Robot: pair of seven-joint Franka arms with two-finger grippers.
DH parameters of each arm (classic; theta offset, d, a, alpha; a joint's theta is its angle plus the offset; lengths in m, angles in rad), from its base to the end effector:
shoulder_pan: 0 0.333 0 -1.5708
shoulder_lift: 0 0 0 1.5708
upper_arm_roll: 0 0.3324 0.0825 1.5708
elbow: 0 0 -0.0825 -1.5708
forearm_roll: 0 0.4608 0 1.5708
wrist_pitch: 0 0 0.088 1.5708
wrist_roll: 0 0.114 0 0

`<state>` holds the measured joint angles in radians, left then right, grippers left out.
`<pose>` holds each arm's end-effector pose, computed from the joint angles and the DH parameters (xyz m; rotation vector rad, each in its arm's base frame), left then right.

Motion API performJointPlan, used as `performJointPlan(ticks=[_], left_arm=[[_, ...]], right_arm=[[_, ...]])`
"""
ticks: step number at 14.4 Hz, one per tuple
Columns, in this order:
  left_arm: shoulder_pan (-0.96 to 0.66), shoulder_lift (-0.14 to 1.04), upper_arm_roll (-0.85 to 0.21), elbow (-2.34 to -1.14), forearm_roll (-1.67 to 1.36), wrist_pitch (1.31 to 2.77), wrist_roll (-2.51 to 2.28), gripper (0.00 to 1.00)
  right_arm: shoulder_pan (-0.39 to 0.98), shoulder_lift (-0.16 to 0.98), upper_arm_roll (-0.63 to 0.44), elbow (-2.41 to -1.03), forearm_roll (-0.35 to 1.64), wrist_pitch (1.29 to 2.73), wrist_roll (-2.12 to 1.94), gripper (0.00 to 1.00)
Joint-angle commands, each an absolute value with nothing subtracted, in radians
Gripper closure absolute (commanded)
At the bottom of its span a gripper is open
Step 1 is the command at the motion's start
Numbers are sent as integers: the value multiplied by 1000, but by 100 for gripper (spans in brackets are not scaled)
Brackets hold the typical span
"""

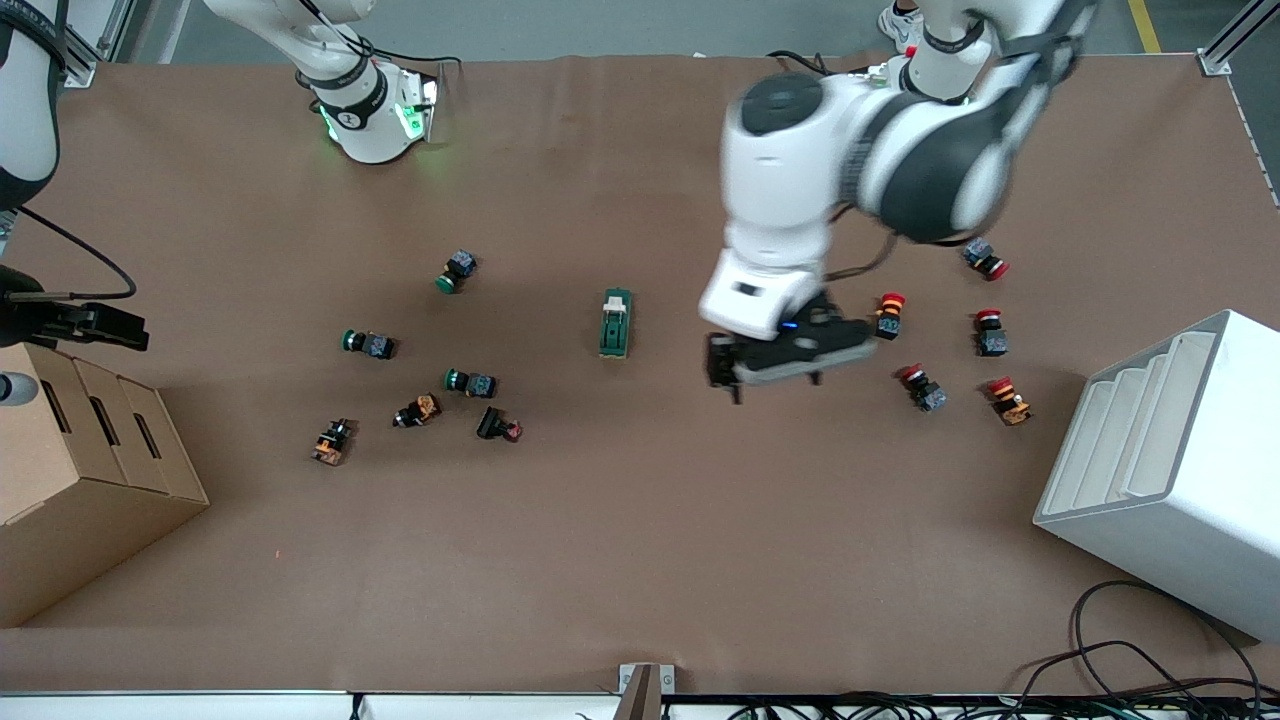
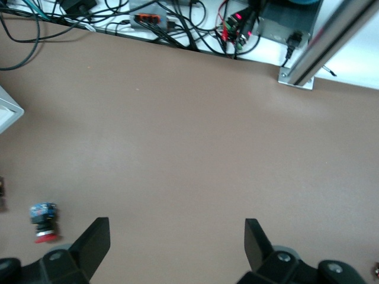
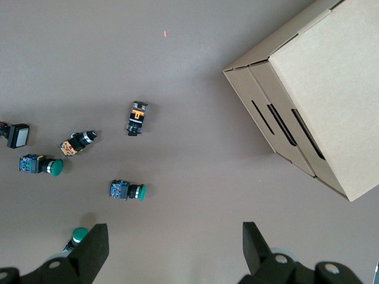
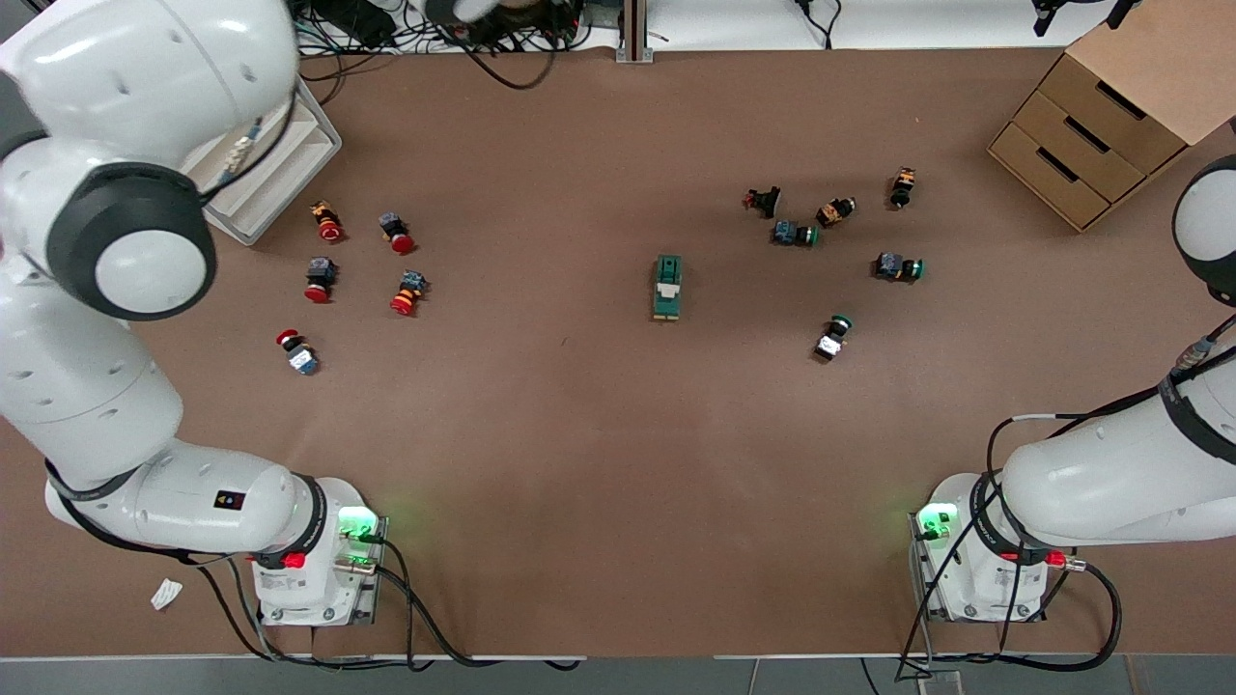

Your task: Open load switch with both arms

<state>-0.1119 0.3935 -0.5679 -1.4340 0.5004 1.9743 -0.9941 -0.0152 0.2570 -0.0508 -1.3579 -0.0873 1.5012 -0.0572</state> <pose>0.6563 -0.4027 0.5124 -3.0466 -0.3393 -0.5317 0.7008 -0.0525 0.5732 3.0430 -0.0137 -0.1817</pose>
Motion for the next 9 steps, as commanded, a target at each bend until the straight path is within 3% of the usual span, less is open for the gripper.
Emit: performJointPlan(ticks=[1, 5, 9], left_arm=[[-23, 279, -554, -1474, 369, 1907, -811, 0], [-3, 140, -356, -1486, 137, 1755, -495, 0], [23, -1, -255, -1548, 87, 1594, -224, 0]], right_arm=[[-29, 253, -32, -1351, -110, 1489, -69, 0], [-28, 249, -31, -1341, -100, 1439, -63, 0], [-32, 223, -31, -1341, -61, 1402, -48, 0]])
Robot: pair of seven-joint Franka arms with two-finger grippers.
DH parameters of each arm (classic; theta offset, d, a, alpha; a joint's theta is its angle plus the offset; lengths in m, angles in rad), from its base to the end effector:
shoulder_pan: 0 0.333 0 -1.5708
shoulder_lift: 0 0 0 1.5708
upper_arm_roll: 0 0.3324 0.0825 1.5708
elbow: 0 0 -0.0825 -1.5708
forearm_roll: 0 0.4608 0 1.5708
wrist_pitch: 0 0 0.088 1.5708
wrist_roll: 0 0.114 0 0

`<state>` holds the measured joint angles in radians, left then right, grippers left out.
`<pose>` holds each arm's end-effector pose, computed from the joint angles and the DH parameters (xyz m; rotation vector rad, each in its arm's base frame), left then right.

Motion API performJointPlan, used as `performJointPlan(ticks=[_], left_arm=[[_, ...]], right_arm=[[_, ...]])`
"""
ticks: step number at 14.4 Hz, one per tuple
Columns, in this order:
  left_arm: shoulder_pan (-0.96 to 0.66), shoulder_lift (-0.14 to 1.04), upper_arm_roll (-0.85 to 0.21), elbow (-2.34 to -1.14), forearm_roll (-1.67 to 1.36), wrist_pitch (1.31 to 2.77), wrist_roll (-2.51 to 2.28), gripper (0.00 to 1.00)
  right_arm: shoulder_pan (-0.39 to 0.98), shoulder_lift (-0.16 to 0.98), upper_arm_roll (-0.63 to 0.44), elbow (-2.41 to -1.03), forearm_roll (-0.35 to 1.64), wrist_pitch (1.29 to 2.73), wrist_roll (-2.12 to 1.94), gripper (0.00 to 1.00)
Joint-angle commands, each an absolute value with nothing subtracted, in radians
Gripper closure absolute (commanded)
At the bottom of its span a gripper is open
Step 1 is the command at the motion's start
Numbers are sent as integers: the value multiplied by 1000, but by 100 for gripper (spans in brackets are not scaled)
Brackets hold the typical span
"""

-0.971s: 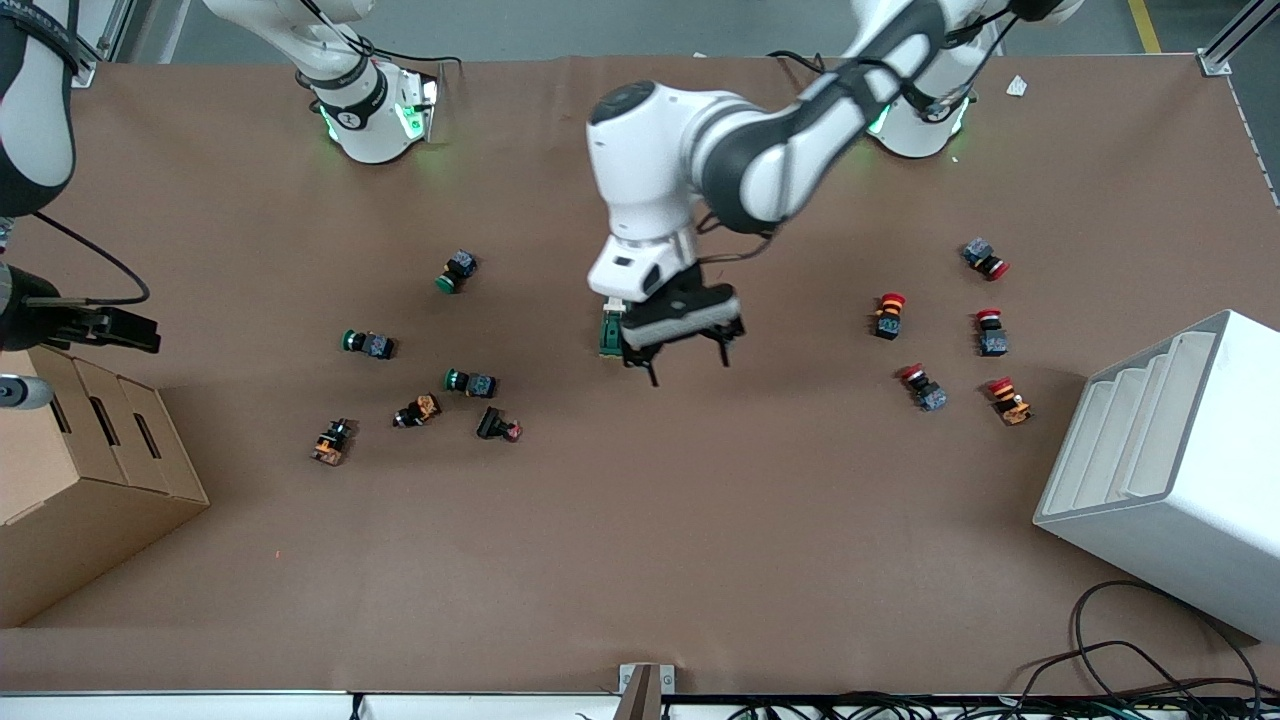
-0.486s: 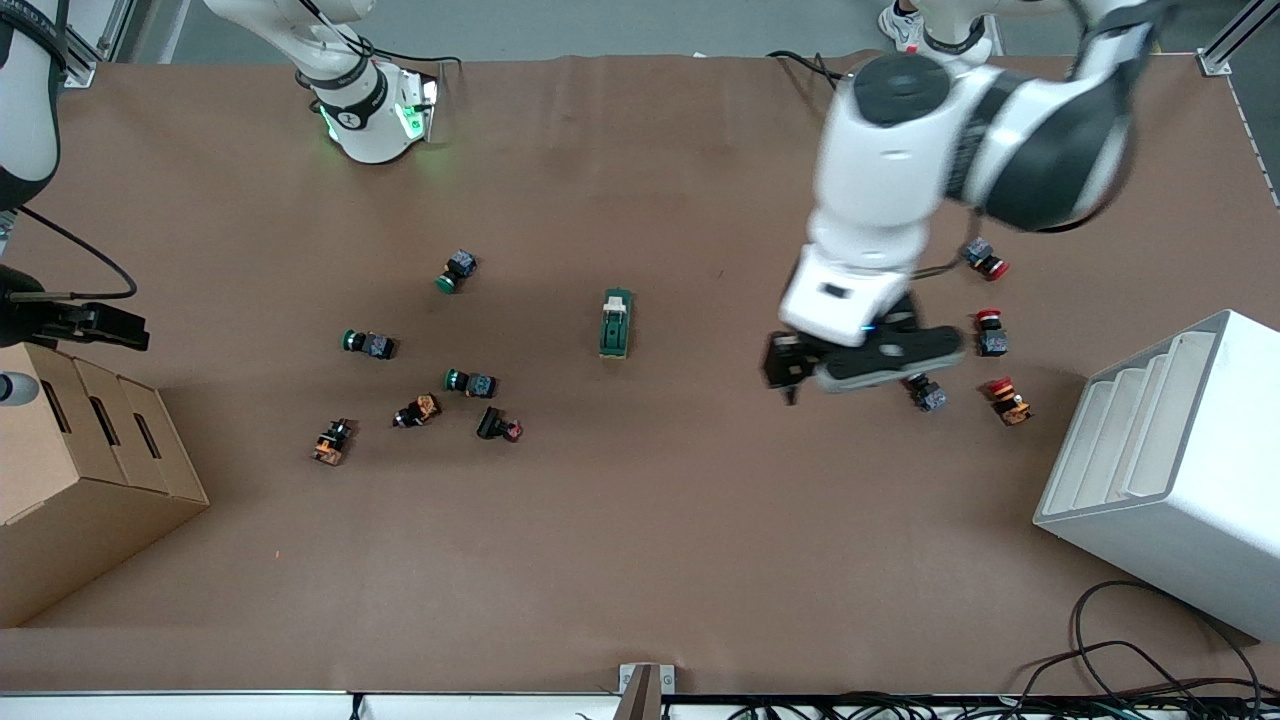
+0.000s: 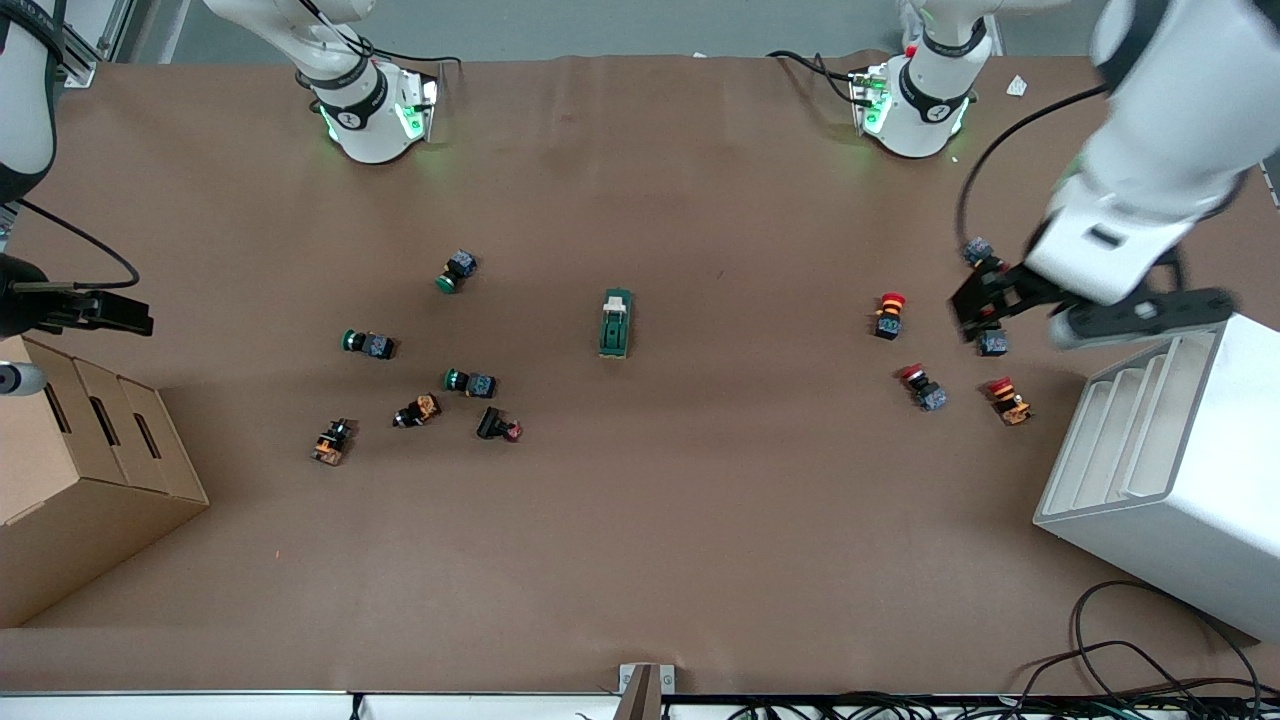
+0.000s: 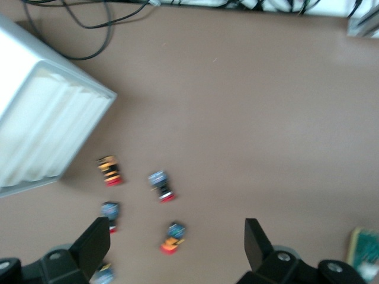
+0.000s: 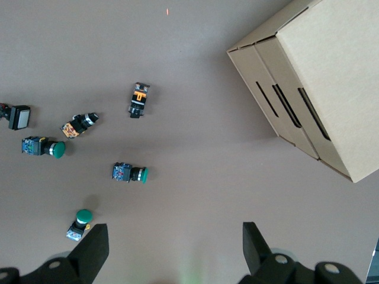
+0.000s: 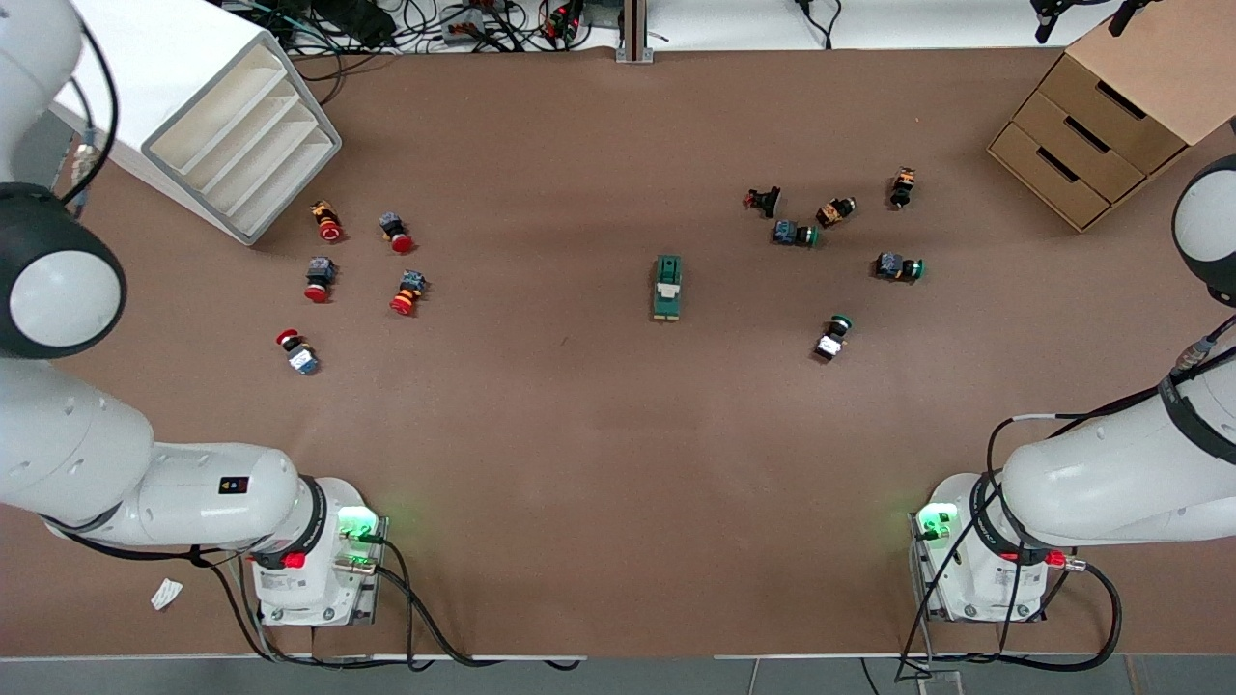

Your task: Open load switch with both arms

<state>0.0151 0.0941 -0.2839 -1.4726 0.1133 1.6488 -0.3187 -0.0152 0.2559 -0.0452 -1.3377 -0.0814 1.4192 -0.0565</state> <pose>0.6512 -0.1577 0.6369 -3.0778 -0.0743 -0.1653 0.6917 -0.0483 0.5788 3.0469 -0.0133 -0.2737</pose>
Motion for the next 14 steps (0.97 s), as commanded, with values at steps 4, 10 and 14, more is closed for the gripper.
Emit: performJointPlan(ticks=[4, 10, 14], left_arm=[[20, -86, -149, -1595, -9, 1502, -108, 0], [-73, -199, -49, -1709, -9, 1500, -26, 0], [-81, -169, -29, -1692, -9, 1509, -25, 0]], right_arm=[[-37, 203, -28, -1341, -38, 1381, 37, 0], [-35, 173, -24, -1339, -38, 1390, -42, 0], [-34, 105, -28, -1406, -38, 1376, -54, 0]])
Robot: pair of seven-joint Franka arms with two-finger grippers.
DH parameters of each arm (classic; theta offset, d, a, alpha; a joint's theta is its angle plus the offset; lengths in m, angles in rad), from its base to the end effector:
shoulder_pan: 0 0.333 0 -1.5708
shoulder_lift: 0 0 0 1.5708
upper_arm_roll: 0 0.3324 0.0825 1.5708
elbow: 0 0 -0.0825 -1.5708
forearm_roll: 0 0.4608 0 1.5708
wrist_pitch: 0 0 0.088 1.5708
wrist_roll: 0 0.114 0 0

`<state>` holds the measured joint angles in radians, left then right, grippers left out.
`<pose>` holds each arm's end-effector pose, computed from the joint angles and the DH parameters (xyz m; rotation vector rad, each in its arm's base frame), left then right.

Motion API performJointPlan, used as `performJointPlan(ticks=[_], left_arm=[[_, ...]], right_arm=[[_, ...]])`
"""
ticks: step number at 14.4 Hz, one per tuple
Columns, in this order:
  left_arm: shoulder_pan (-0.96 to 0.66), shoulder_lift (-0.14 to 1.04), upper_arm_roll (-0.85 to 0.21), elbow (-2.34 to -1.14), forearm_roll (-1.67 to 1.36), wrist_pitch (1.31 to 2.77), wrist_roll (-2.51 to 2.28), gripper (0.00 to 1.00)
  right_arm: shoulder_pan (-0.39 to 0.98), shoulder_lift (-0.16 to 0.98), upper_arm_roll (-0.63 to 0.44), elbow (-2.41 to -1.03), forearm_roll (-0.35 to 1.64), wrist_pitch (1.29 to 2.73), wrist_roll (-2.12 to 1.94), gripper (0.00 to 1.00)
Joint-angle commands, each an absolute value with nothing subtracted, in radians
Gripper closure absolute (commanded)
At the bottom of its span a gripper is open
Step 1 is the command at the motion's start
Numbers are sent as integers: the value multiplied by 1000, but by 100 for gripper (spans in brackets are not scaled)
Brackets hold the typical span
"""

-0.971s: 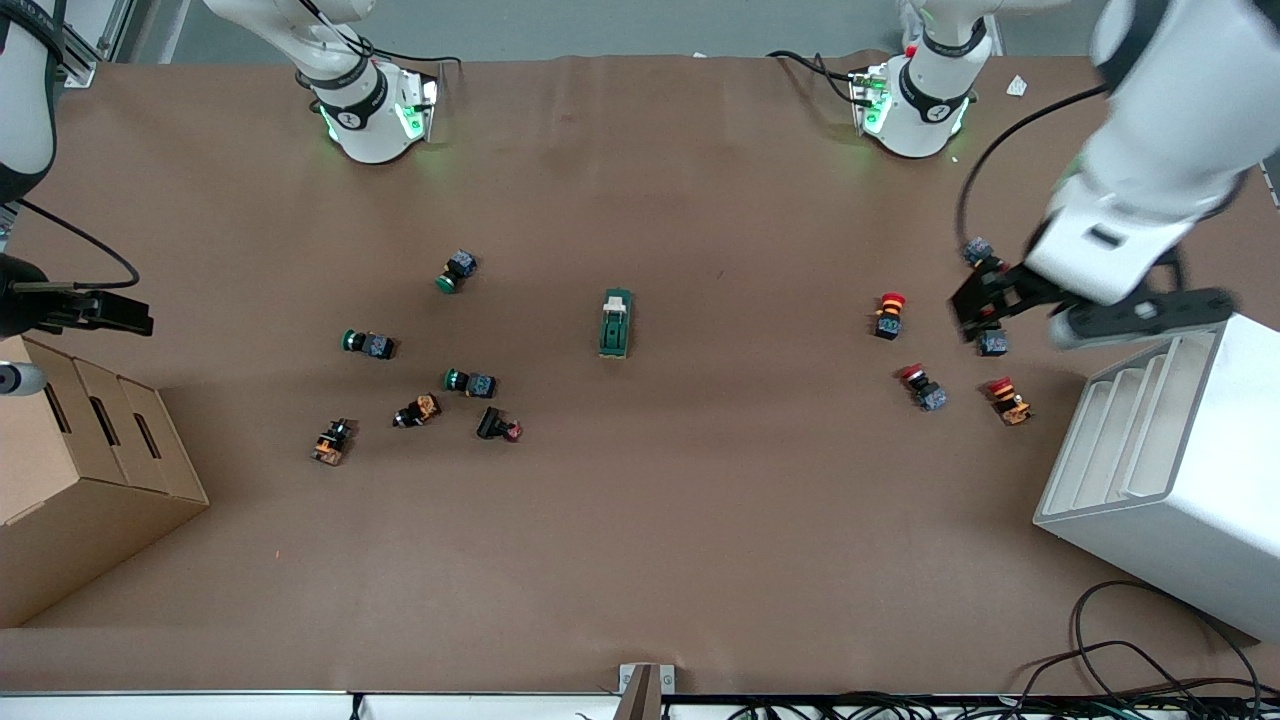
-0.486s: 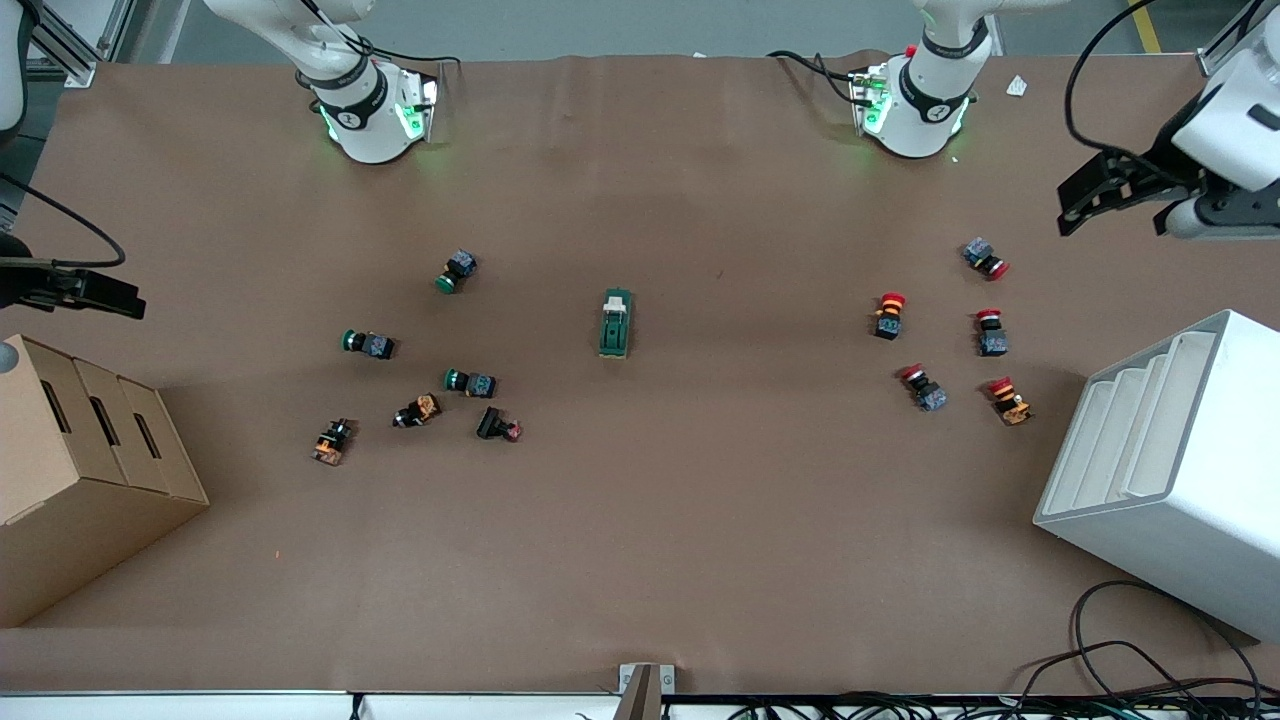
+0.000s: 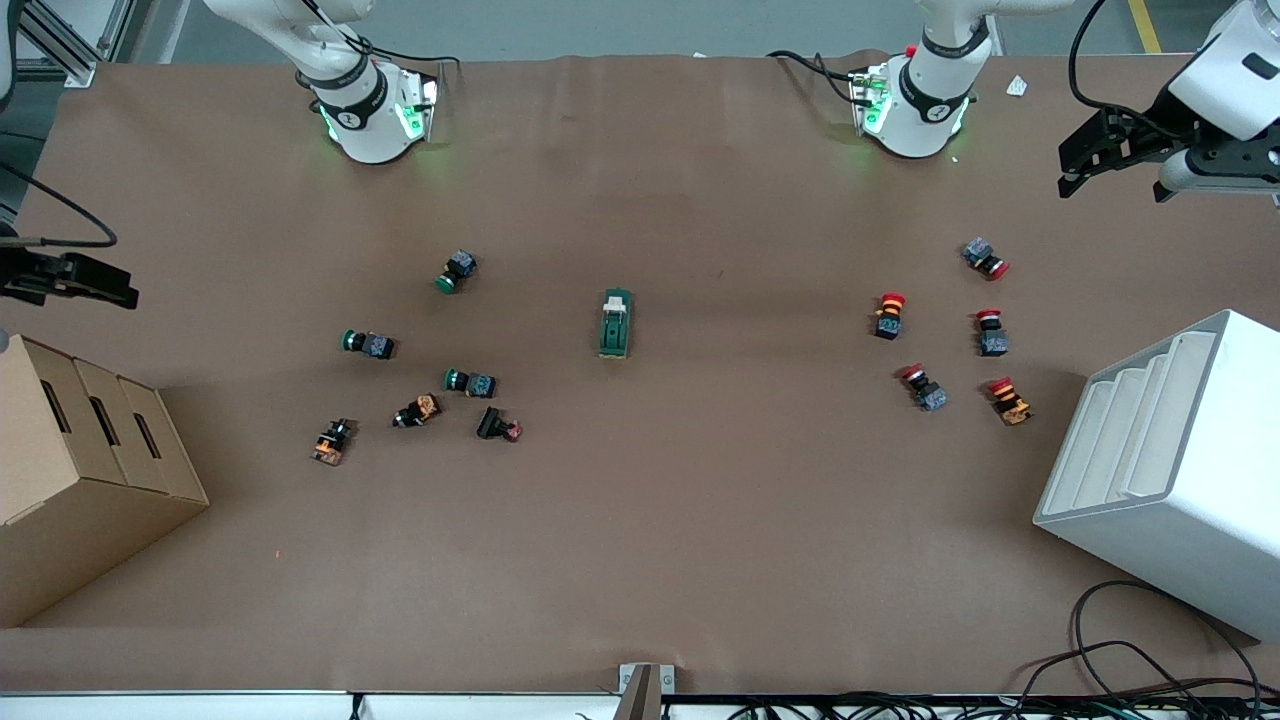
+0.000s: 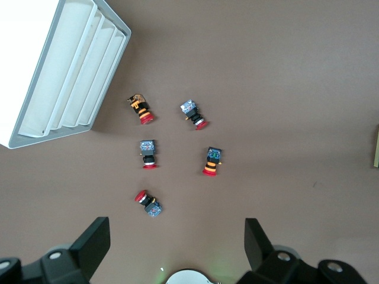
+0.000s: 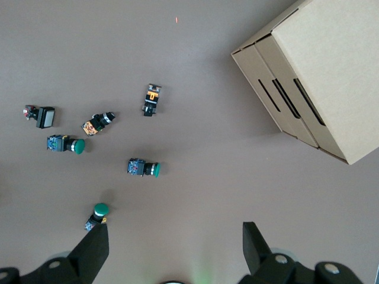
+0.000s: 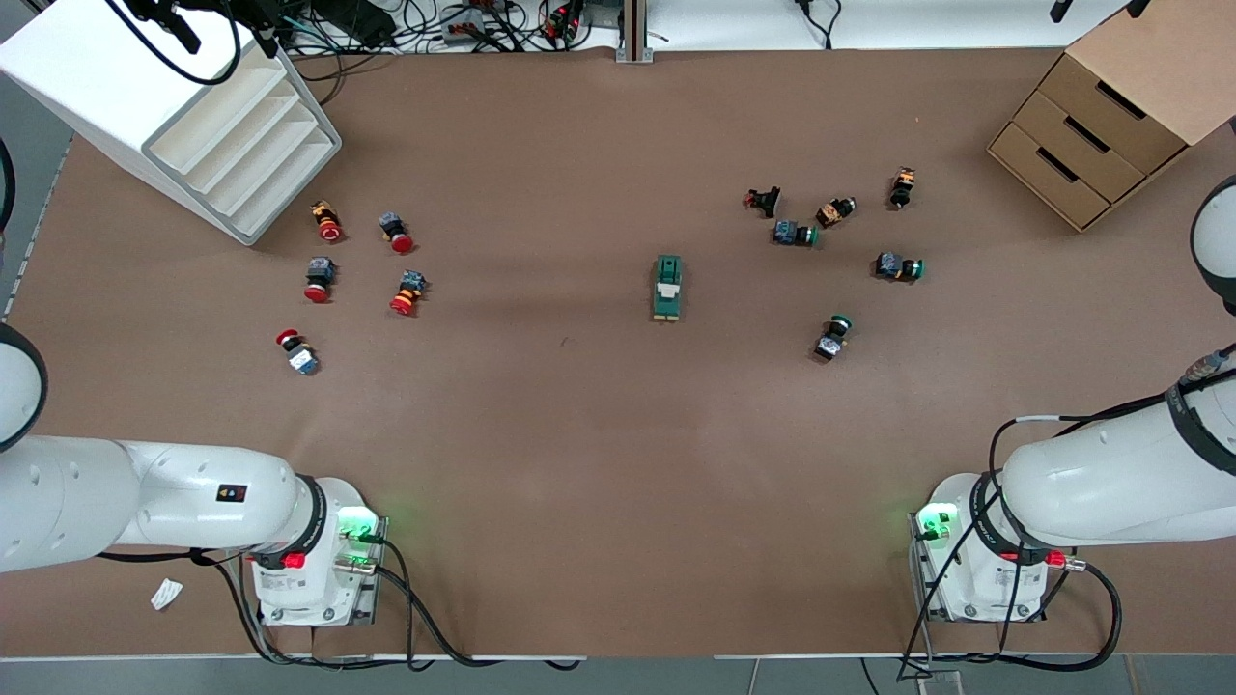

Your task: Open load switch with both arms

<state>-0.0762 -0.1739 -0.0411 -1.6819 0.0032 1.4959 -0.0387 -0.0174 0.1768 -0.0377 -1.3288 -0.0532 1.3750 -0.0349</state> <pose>0.5610 -0.0678 0.6708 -3.1280 0.1216 0.0179 0.6652 -0.0412 0.6339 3.0810 -0.0416 -0.2052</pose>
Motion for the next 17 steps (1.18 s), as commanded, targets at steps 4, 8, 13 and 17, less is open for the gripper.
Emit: performJointPlan(ticks=[4, 8, 13, 17], left_arm=[[-78, -134, -31, -1655, -9, 1519, -25, 0], [-78, -121, -31, -1643, -9, 1535, -49, 0], [-71, -101, -29, -1641, -9, 1549, -54, 0], [-69, -97, -29, -1638, -11, 1545, -48, 0]], right_arm=[[-37, -40, -31, -1580, -40, 1425, -54, 0], [-37, -90, -31, -1600, -40, 1430, -55, 0], [-37, -127, -35, -1598, -38, 1425, -54, 0], [-40, -126, -37, -1598, -9, 1422, -52, 0]])
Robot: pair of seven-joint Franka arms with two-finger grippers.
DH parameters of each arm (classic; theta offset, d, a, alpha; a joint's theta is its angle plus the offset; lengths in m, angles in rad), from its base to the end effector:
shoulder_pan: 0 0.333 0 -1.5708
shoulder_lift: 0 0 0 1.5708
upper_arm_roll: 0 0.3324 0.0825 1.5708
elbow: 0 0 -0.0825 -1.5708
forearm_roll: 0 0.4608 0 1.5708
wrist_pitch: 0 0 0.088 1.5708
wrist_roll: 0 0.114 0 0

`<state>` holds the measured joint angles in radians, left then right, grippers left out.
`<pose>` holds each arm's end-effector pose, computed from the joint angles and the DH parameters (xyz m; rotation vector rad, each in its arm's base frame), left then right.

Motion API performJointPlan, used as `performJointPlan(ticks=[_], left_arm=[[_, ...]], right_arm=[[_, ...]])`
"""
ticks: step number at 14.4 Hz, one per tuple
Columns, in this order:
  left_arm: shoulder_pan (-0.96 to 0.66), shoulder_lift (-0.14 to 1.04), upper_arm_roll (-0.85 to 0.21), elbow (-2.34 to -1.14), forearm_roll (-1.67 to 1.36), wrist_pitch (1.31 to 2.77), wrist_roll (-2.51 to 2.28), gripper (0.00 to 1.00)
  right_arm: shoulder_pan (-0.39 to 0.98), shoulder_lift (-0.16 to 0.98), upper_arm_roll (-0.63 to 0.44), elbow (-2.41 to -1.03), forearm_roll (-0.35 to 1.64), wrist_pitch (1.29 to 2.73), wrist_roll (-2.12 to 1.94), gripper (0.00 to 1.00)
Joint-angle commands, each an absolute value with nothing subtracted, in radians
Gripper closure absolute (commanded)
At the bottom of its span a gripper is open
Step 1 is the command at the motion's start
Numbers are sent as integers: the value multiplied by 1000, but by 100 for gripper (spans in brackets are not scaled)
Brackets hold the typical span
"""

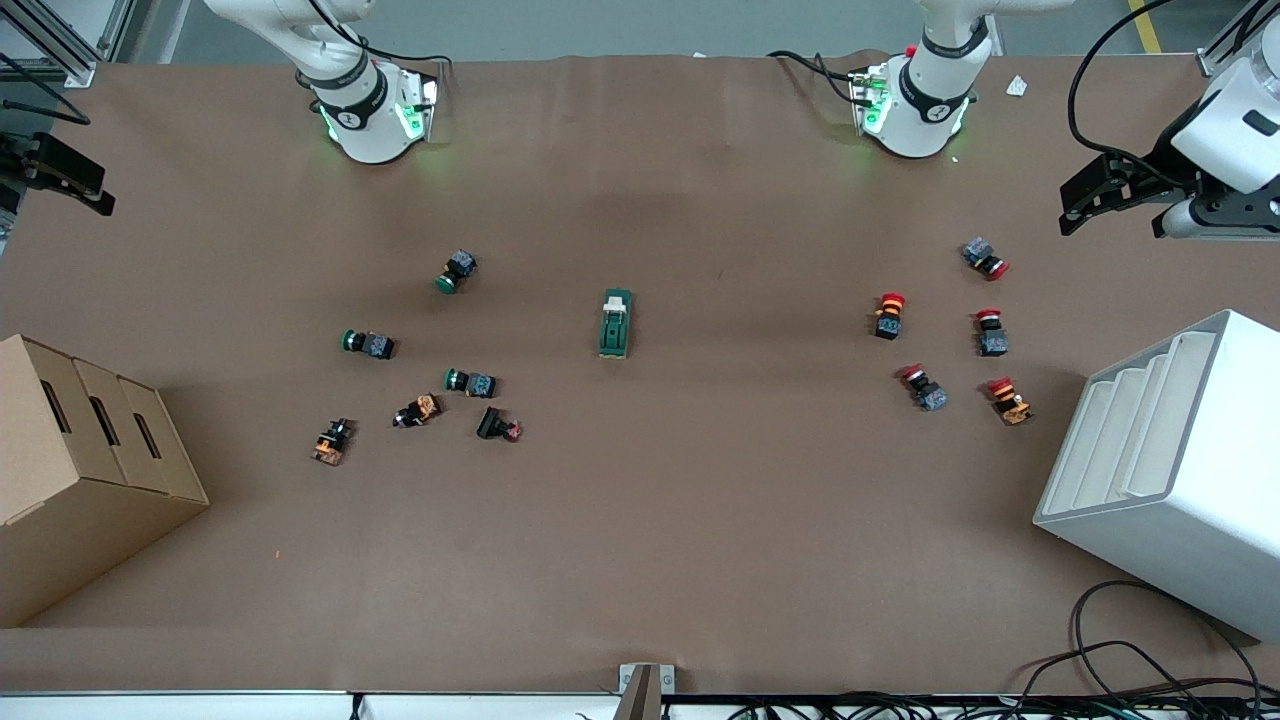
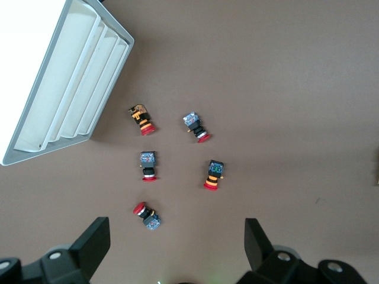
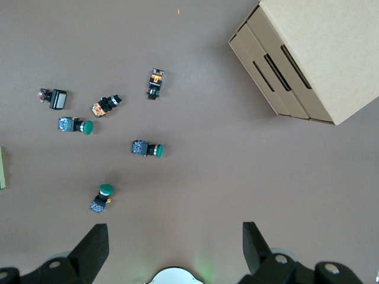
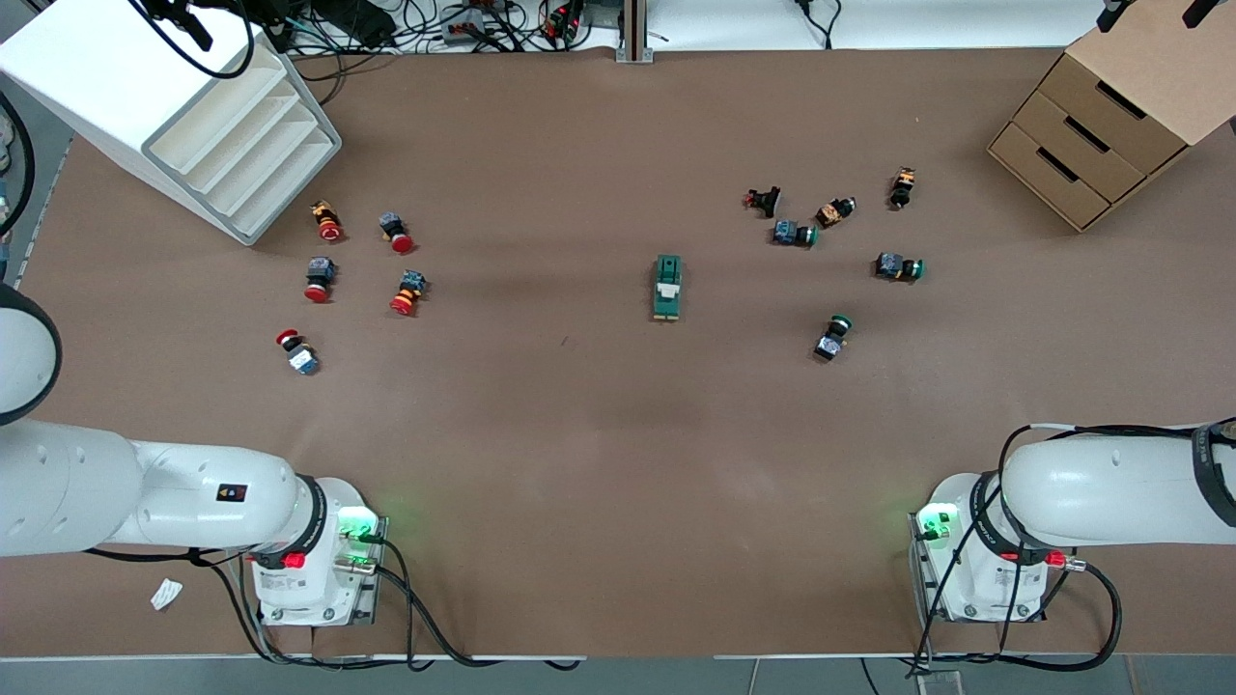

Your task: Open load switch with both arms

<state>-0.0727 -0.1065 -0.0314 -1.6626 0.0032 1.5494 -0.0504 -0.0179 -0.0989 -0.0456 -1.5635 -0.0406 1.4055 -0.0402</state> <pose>0.5902 -0.0622 0.6469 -3.1334 0.0838 0.0098 0.5783 -0.0434 0.6838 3.1072 -0.0442 -0.0948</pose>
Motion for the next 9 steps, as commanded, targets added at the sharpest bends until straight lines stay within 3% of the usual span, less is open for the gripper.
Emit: performJointPlan(ticks=[1, 9], left_arm=[[-69, -95, -28, -1626, -12, 1542, -48, 0], [-69, -97, -28, -1620, -12, 1536, -46, 0]], right_arm=[[-41, -124, -40, -1597, 4, 1424, -52, 0], [-52, -123, -43, -1595, 15, 1414, -66, 0]])
